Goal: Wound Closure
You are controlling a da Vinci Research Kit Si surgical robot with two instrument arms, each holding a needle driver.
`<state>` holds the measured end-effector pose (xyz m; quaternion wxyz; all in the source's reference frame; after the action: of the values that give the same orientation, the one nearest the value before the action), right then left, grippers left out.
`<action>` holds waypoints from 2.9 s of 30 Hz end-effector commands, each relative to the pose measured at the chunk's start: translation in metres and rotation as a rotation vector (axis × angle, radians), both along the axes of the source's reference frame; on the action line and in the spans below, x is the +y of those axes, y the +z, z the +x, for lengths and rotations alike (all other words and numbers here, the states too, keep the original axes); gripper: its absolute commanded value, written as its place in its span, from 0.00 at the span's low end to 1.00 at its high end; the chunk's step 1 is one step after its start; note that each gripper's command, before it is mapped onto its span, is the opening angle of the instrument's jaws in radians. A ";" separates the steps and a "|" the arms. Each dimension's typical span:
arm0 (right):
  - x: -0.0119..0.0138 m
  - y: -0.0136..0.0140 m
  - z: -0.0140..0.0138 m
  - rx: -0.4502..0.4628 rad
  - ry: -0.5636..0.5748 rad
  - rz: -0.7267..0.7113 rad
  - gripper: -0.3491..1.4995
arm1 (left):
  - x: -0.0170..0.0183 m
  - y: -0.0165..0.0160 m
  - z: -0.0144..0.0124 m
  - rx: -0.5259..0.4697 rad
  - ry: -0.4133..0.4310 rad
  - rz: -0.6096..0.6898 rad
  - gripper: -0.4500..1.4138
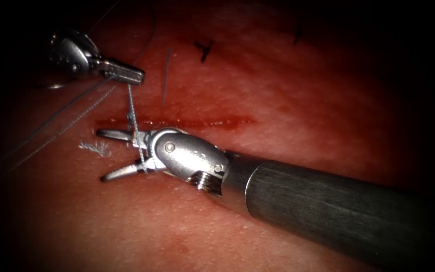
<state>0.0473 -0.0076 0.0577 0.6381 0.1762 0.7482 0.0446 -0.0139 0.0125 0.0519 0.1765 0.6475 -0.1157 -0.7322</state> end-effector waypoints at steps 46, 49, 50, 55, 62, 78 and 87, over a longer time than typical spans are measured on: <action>0.0054 0.0008 -0.0052 -0.369 0.517 0.359 0.58 | -0.0128 -0.0023 -0.0055 0.120 -0.142 -0.103 0.00; 0.0055 0.0011 -0.0053 -0.434 0.543 0.360 0.62 | -0.0124 -0.0021 -0.0060 0.122 -0.147 -0.102 0.00; 0.0057 0.0012 -0.0053 -0.455 0.549 0.361 0.65 | -0.0121 -0.0019 -0.0062 0.122 -0.148 -0.102 0.00; 0.0064 0.0022 -0.0055 -0.520 0.590 0.365 0.69 | -0.0101 -0.0009 -0.0066 0.122 -0.152 -0.099 0.00; 0.0072 0.0040 -0.0059 -0.540 0.627 0.392 0.75 | -0.0081 0.0005 -0.0064 0.123 -0.154 -0.105 0.00; 0.0088 0.0050 -0.0037 -0.506 0.646 0.431 0.76 | -0.0067 0.0004 -0.0058 0.131 -0.160 -0.097 0.00; 0.0091 0.0046 -0.0034 -0.488 0.659 0.435 0.41 | -0.0067 0.0004 -0.0055 0.132 -0.160 -0.097 0.00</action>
<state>0.0431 0.0010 0.0621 0.6959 0.0431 0.5639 0.4426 -0.0187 0.0053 0.0518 0.1555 0.5766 -0.1891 -0.7795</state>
